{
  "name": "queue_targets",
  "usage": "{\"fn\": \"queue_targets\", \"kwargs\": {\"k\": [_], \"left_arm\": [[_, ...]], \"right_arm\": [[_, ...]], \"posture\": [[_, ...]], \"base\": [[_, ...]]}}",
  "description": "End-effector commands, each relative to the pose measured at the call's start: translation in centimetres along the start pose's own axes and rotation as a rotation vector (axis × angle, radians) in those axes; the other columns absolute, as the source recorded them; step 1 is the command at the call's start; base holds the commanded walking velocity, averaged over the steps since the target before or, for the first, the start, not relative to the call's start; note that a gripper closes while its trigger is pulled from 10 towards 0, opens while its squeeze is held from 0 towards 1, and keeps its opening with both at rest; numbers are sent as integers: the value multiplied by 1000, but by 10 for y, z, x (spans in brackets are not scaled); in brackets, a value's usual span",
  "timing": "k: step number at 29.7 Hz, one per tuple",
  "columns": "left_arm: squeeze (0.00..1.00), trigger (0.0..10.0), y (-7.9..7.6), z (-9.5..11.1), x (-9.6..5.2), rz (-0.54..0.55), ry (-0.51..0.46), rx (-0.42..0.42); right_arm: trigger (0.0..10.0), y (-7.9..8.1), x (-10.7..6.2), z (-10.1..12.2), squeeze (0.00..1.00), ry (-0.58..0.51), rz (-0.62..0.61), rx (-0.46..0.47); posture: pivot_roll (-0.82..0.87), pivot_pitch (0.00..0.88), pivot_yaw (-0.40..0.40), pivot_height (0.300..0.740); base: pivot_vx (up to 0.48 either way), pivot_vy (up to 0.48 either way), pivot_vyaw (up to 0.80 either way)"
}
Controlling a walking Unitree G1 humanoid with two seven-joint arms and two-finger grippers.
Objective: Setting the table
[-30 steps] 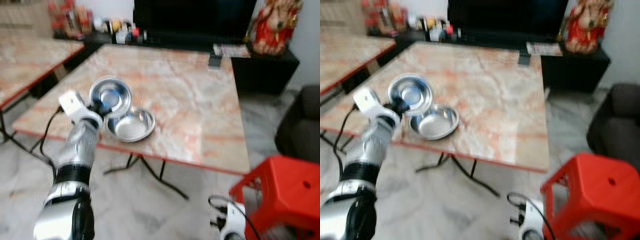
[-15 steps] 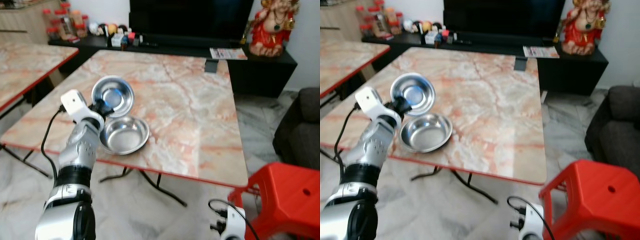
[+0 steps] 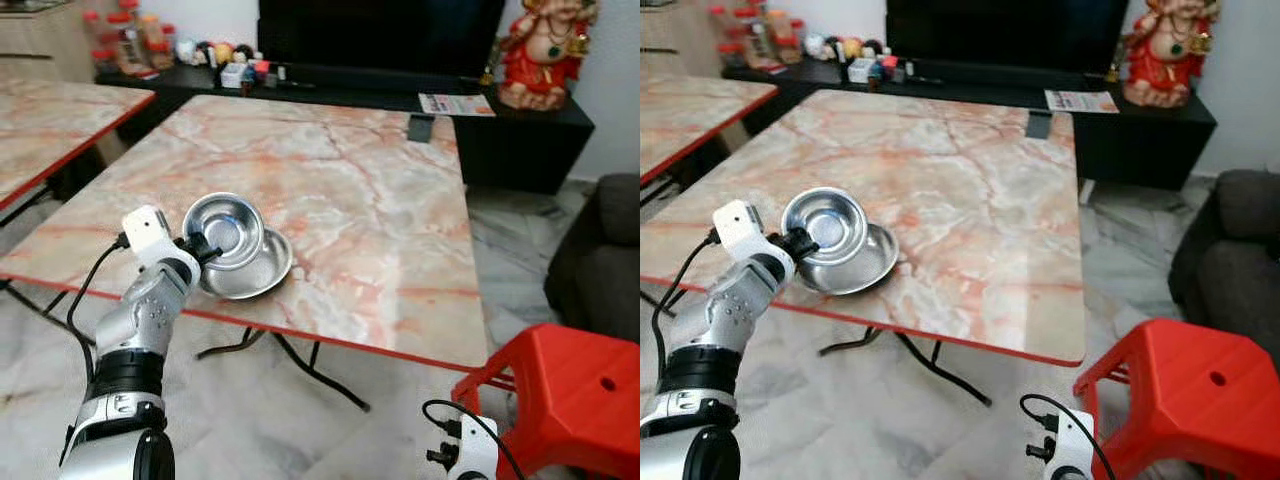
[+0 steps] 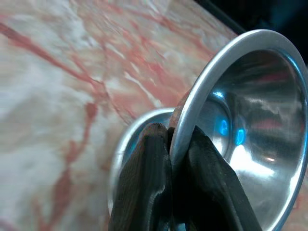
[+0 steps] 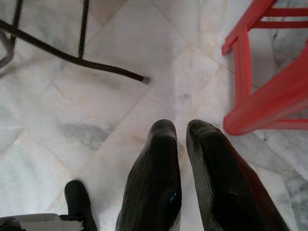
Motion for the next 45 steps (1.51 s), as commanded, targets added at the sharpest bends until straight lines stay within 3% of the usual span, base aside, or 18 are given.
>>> {"fn": "queue_targets", "kwargs": {"k": [1, 5, 8, 19, 36, 45], "left_arm": [[0, 10000, -16, 0, 1, -42, 38, -49], [0, 10000, -29, -4, 4, -85, 77, -152], [0, 10000, -34, -7, 7, -81, 99, -186], [0, 10000, -30, -19, 18, 50, 168, -195], [0, 10000, -13, -25, 11, 153, 214, -204], [0, 10000, -15, -27, 12, 161, 218, -212]], "right_arm": [[10000, 0, 0, -1, 0, 7, 1, -8], [10000, -1, 0, 0, 0, 5, -1, -7], [10000, -1, 0, 0, 0, 4, -2, -4], [10000, -1, 0, -1, 0, 8, -2, 0], [10000, 0, -1, -3, 0, 15, 2, 4], [10000, 1, -1, -3, 0, 14, 1, 8]], "posture": [[5, 0, -16, 740], [0, 0, -12, 740], [-1, 0, -12, 740], [-11, 0, -3, 740], [2, 0, 1, 740], [-6, 0, 6, 740]], "base": [[0, 0, 0], [0, 0, 0], [0, 0, 0], [0, 0, 0], [0, 0, 0], [0, 0, 0]]}}
Point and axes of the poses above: a point about 5 cm out from each wrist's last joint towards the gripper, its own x axis pointing out of the wrist towards the gripper, its own z axis along the axis of the wrist's last joint, y = z × x, the point moved 3 cm from there along x, pointing out of the wrist towards the gripper, and after that the axes turned 14 degrees about -x, right-handed, at the moved point
